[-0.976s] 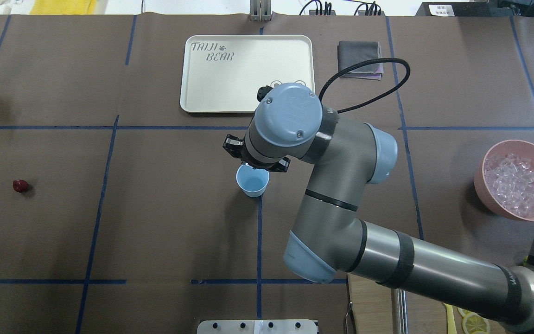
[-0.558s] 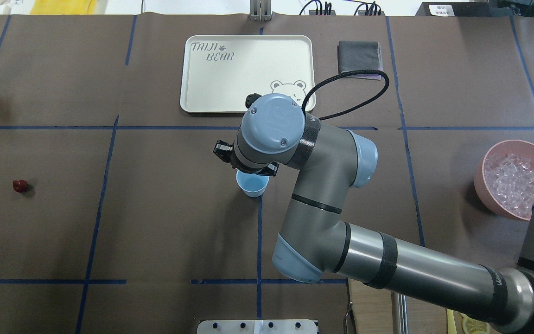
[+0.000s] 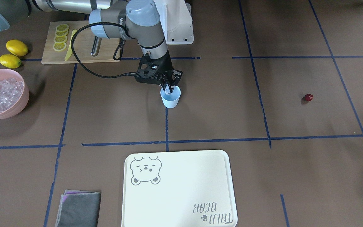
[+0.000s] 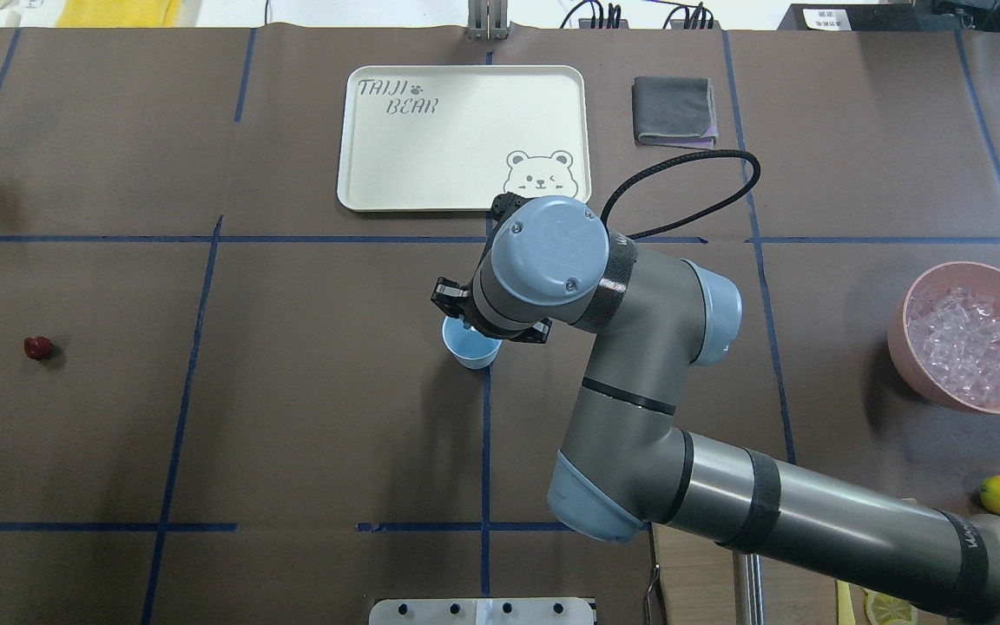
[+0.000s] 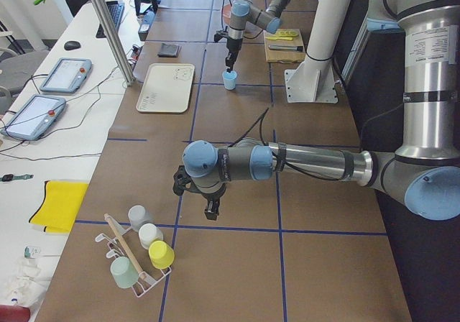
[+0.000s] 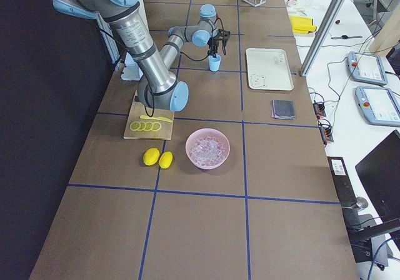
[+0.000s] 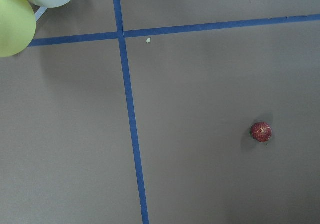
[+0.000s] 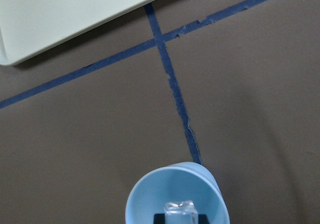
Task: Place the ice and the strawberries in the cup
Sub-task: 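Open the right gripper to drop the ice cube into the cup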
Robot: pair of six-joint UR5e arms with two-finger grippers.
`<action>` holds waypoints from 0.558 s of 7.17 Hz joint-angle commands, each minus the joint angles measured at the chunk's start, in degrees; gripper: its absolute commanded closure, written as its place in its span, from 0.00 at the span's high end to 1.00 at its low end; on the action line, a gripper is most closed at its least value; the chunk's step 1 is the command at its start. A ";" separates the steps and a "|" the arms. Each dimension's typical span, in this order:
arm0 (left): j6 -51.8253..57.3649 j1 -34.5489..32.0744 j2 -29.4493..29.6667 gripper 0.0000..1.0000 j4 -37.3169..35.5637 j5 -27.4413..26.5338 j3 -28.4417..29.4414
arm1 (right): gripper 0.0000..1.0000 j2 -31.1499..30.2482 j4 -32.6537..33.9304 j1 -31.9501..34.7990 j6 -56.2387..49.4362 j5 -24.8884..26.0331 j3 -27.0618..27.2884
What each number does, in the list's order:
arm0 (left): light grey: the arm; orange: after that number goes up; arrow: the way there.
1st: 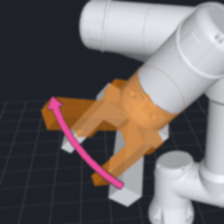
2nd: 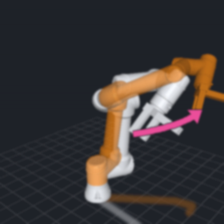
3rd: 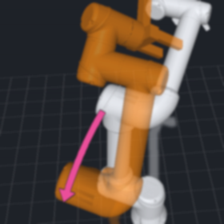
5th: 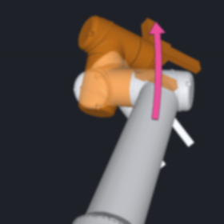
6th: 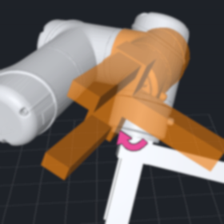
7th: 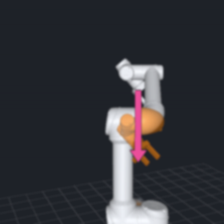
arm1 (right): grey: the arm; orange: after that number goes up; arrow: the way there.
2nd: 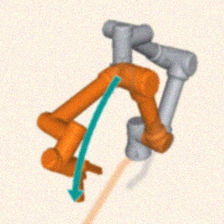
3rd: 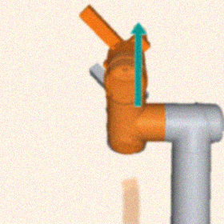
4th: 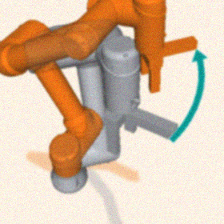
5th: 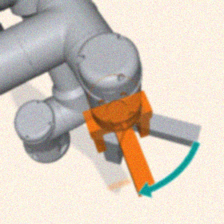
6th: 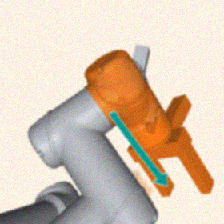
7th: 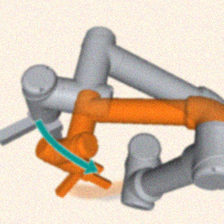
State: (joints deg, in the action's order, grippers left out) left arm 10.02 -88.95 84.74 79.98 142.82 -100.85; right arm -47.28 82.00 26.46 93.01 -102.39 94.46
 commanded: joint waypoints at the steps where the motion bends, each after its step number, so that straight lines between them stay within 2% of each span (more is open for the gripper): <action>1: 0.00 0.00 -0.45 1.00 0.00 0.00 -0.05 | 0.67 -0.01 0.00 -0.71 0.07 0.09 0.11; 4: 0.09 0.00 -0.89 1.00 0.00 0.00 0.04 | 0.67 -0.27 0.09 -0.80 -0.11 0.00 0.72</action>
State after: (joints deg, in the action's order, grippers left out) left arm 10.08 -88.95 83.93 79.98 142.82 -100.89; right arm -47.43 82.02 25.71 93.00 -102.32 94.81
